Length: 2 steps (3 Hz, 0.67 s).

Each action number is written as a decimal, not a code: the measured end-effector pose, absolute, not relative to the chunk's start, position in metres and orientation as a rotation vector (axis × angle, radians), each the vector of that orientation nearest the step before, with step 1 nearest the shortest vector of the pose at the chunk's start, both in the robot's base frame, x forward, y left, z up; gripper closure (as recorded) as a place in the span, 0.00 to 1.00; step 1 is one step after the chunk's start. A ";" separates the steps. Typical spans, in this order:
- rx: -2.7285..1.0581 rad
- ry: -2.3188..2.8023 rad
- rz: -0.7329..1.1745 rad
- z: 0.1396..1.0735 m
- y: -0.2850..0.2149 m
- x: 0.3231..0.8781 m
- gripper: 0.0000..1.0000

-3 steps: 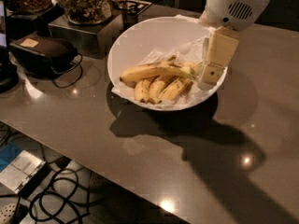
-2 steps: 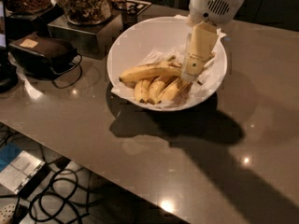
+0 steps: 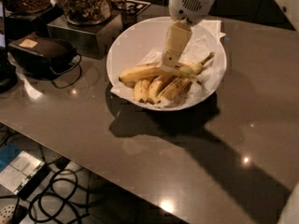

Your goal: Pick banana from white bowl

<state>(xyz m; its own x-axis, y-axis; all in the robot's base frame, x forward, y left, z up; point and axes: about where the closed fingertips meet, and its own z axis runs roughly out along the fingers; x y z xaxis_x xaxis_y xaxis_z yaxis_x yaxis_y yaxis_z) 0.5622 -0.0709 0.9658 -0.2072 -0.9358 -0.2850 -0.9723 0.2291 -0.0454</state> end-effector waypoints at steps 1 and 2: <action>-1.786 2.280 0.190 0.959 -0.065 0.572 0.24; -1.778 2.327 0.176 0.945 -0.065 0.580 0.25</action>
Offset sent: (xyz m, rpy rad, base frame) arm -0.0026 -0.0125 -0.0372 -0.1435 0.1553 -0.0522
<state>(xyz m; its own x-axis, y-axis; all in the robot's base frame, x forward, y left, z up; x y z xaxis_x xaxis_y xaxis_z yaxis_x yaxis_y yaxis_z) 0.5799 -0.0648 0.9454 -0.2517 -0.9387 -0.2356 -0.9635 0.2660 -0.0306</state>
